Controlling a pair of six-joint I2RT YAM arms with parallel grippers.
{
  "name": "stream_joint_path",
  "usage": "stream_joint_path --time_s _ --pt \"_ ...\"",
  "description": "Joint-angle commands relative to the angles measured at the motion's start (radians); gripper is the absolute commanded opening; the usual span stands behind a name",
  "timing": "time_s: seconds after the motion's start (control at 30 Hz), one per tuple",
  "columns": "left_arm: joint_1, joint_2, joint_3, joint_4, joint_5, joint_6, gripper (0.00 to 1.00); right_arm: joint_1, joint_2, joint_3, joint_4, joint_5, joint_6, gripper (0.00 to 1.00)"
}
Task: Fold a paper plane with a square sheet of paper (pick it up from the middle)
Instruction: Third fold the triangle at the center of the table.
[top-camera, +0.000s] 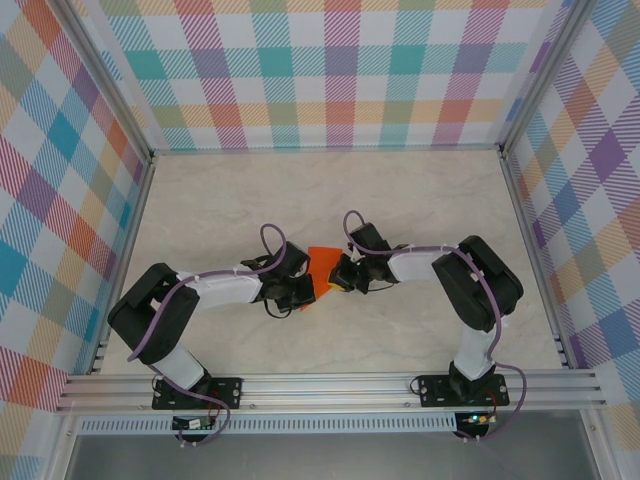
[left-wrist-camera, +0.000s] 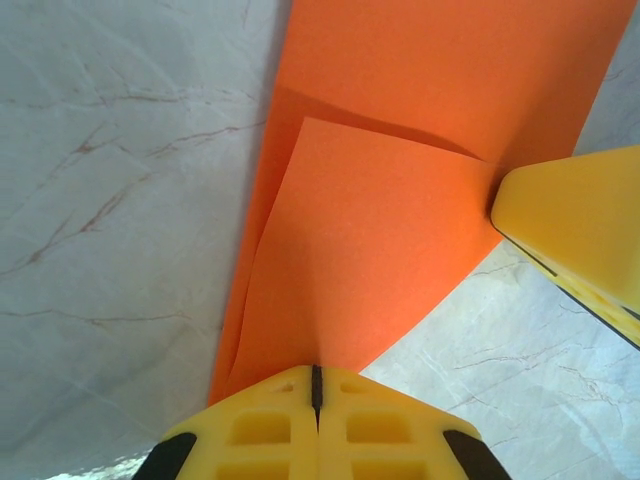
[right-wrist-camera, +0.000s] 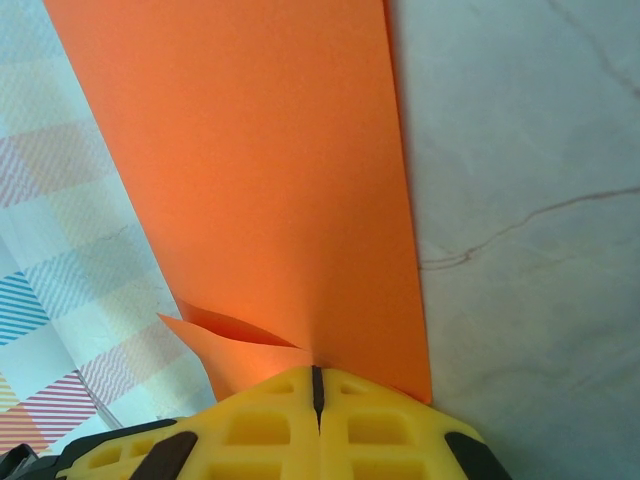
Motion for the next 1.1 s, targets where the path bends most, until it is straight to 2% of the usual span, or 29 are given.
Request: stream_joint_path --time_s 0.0,0.27,0.5,0.73,1.07 --pt "-0.013 0.026 -0.028 -0.085 -0.039 0.021 0.00 0.006 0.065 -0.016 -0.113 0.070 -0.004 0.03" --pt "-0.014 -0.060 0.013 -0.137 0.006 0.041 0.00 0.006 0.070 -0.012 -0.121 0.073 -0.005 0.03" --pt "-0.014 -0.031 -0.019 -0.138 0.007 0.036 0.00 0.006 0.075 -0.009 -0.125 0.070 -0.004 0.03" --pt "-0.013 -0.011 -0.016 -0.207 -0.075 0.049 0.00 0.006 0.078 -0.010 -0.128 0.072 -0.005 0.03" --pt "-0.013 -0.041 -0.052 -0.248 -0.089 0.053 0.00 0.006 0.074 -0.011 -0.138 0.081 -0.007 0.03"
